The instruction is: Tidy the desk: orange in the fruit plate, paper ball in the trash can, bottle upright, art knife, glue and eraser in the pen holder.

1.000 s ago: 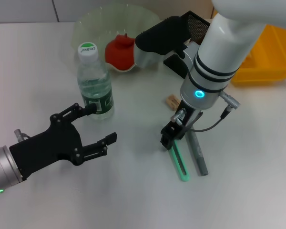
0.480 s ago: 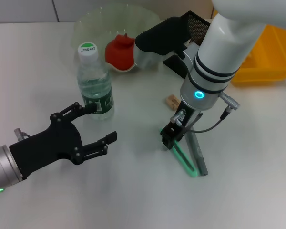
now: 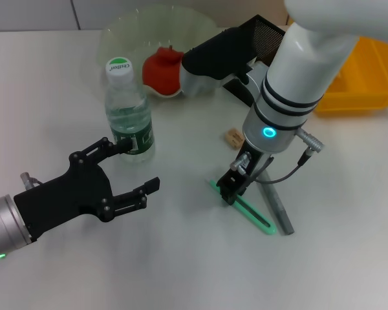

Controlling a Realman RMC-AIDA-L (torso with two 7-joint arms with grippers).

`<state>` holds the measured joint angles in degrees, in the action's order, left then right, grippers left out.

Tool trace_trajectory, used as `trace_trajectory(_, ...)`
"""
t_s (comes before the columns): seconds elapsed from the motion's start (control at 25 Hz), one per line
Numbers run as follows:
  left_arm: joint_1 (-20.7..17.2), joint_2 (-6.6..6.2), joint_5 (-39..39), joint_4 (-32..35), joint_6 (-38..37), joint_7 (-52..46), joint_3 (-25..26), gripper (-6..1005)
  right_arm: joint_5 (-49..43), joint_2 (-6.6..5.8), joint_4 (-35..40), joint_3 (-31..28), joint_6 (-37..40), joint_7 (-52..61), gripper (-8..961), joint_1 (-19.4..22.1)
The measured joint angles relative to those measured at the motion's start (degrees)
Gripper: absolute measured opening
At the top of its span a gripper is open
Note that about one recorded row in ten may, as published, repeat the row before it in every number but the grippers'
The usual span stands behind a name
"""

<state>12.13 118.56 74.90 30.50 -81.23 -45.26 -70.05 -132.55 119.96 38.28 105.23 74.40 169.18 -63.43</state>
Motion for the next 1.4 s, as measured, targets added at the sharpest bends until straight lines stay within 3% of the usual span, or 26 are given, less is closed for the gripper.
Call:
trace_trajectory(0.36,0.0,-0.06,-0.04,0.13,0.02,0.0,0.01,860,2.54,0.0,3.75,-0.4,-0.28,-0.54,170,1.88)
trace_trajectory(0.52,0.0,-0.09,-0.13,0.29,-0.02,0.0,0.0,860,2.61,-0.28,8.8,-4.02,0.64,-1.31,171,4.49)
trace_trajectory(0.64,-0.01,-0.09,-0.2,0.36,-0.4,0.0,0.01,860,2.42,-0.58,13.93,-11.31,2.37,-3.8,172,7.81)
trace_trajectory(0.68,-0.01,-0.09,-0.2,0.36,-0.4,0.0,0.01,860,2.59,-0.69,18.9,-19.01,3.61,-6.75,174,11.38)
trace_trajectory(0.72,0.0,-0.09,-0.21,0.4,-0.59,0.0,0.01,860,2.59,-0.69,18.9,-19.01,3.61,-6.75,177,11.38)
trace_trajectory(0.84,0.0,-0.09,-0.23,0.42,-0.64,0.0,0.01,860,3.9,-0.65,27.97,-28.71,2.73,-12.55,183,17.74)
trace_trajectory(0.88,0.0,-0.08,-0.24,0.4,-0.65,0.0,0.0,860,4.33,-0.61,32.68,-32.5,-0.63,-16.6,186,21.64)
trace_trajectory(0.92,0.0,-0.08,-0.24,0.4,-0.65,0.0,0.0,860,4.33,-0.61,32.68,-32.5,-0.63,-16.6,188,21.64)
trace_trajectory(1.0,-0.01,-0.09,-0.25,0.24,-0.65,0.0,0.01,860,5.59,-0.6,35.57,-34.51,-5.91,-21.79,192,25.55)
trace_trajectory(1.08,-0.01,-0.09,-0.27,0.13,-0.66,-0.05,0.0,860,12.27,-0.62,37.21,-34.86,-16.19,-33.47,197,31.3)
trace_trajectory(1.16,-0.03,-0.09,-0.28,0.11,-0.66,-0.15,0.0,860,16.1,-0.6,36.94,-34.57,-20.04,-38.97,201,32.94)
trace_trajectory(1.28,-0.17,-0.05,-0.29,0.08,-0.67,-0.34,0.01,860,32.56,-0.46,31.15,-33.6,-28.45,-58.58,208,35.37)
trace_trajectory(1.32,-0.4,0.06,-0.29,0.04,-0.69,-0.43,-0.07,860,32.56,-0.46,31.15,-33.6,-28.45,-58.58,210,35.37)
trace_trajectory(1.4,-0.42,0.08,-0.31,0.03,-0.69,-0.48,-0.18,860,40.78,-0.43,26.65,-33.32,-29.85,-69.18,215,35.23)
